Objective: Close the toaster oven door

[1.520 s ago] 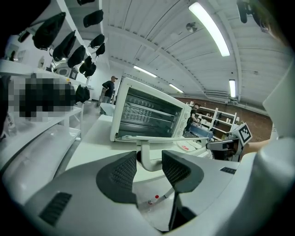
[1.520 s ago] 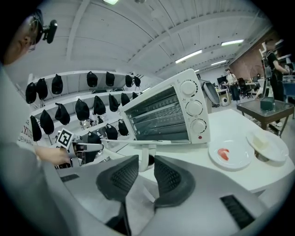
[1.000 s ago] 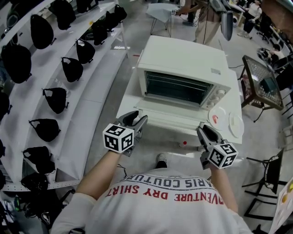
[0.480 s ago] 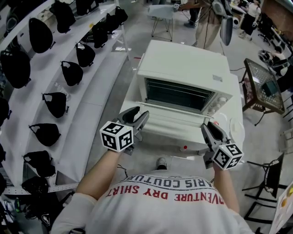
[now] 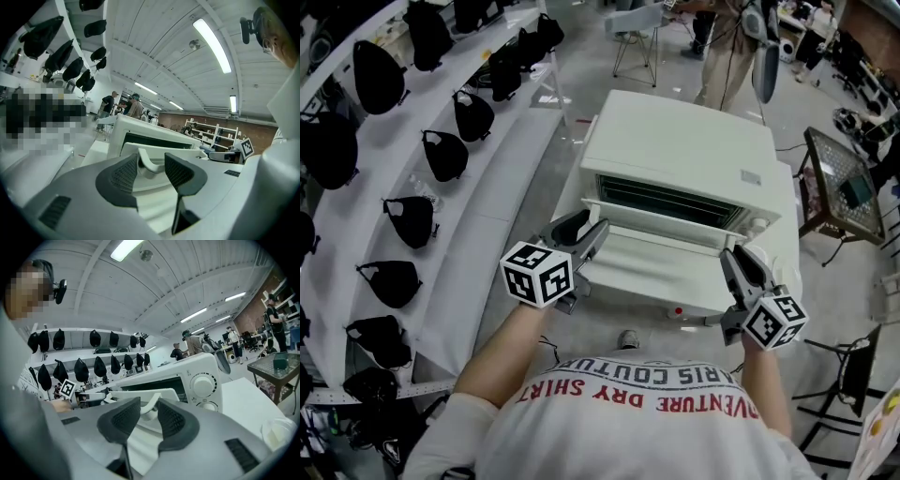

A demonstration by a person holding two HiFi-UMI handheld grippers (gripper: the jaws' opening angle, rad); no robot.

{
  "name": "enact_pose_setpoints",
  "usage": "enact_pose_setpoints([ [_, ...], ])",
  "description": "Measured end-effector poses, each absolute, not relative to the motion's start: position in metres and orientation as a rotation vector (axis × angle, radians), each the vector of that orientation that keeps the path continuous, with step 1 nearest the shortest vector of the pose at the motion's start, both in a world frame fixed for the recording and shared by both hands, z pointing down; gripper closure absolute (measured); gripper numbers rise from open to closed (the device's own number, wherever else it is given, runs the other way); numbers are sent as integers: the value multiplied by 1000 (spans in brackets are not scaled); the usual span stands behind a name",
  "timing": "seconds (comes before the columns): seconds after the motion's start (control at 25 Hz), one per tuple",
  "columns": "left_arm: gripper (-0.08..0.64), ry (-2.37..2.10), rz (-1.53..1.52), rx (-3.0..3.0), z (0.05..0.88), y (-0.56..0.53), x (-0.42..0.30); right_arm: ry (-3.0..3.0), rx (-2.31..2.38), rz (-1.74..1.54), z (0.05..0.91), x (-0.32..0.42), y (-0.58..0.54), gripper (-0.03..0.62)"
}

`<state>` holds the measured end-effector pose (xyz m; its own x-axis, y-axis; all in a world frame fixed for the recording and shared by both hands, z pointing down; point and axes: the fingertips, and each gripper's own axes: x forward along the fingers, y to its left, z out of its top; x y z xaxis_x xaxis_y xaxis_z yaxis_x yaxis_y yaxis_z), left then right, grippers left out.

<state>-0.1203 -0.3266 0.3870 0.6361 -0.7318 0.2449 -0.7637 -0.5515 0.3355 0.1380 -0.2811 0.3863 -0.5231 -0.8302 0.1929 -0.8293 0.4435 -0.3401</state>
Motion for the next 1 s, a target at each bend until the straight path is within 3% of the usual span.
enact_pose_setpoints([
  [1.0,353,-1120,80,2443,372,-380,-112,2678,-1411,-714,371,146,-335,471],
])
